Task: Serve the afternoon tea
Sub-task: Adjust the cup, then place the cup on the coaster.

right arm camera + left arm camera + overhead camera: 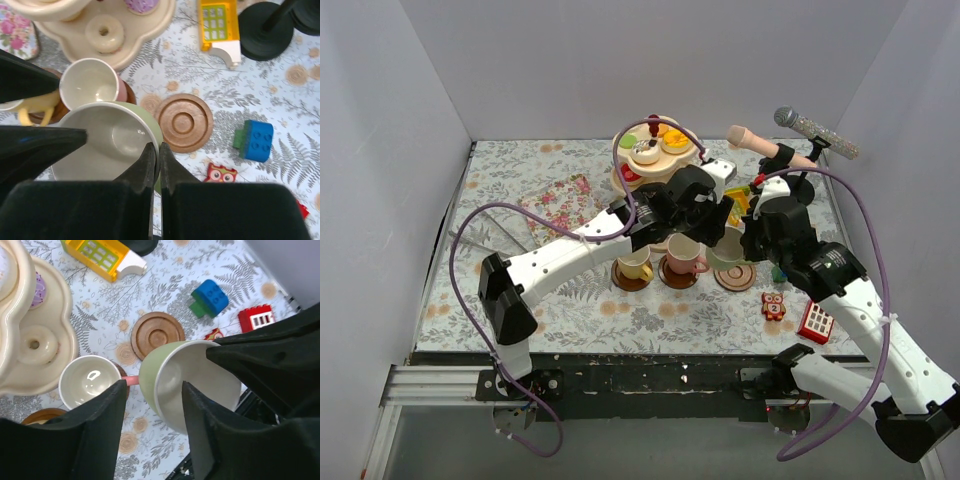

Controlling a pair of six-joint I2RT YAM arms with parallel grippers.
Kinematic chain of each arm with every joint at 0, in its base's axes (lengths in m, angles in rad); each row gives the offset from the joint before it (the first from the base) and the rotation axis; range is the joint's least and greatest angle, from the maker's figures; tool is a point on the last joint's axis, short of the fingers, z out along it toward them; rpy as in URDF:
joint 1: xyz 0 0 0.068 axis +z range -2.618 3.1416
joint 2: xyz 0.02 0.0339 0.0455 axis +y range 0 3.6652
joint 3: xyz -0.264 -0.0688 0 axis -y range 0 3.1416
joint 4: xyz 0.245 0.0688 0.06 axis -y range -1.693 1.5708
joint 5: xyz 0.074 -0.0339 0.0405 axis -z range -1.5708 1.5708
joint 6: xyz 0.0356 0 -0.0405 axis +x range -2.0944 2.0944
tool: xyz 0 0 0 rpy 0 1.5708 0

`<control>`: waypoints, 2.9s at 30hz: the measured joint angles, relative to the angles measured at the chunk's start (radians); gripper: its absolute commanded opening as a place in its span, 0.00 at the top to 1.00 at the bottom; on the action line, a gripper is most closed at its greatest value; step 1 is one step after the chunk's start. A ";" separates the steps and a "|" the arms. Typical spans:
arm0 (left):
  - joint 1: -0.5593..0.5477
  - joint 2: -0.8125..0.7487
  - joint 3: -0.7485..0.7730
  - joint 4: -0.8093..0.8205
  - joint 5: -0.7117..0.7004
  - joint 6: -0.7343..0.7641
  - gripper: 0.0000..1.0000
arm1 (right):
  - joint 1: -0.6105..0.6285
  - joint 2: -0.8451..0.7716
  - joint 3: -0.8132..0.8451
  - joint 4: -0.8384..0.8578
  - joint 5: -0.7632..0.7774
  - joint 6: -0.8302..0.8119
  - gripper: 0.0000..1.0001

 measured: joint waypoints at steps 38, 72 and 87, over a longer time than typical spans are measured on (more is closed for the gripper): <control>0.753 -0.555 -0.828 0.610 -0.056 0.023 0.02 | -0.381 0.004 -0.414 0.356 -0.122 -0.009 0.99; 0.754 -0.529 -0.840 0.663 -0.050 0.034 0.02 | -0.401 0.047 -0.428 0.380 -0.164 -0.035 0.99; 0.754 -0.525 -0.840 0.663 -0.047 0.034 0.02 | -0.401 0.055 -0.431 0.385 -0.166 -0.055 0.98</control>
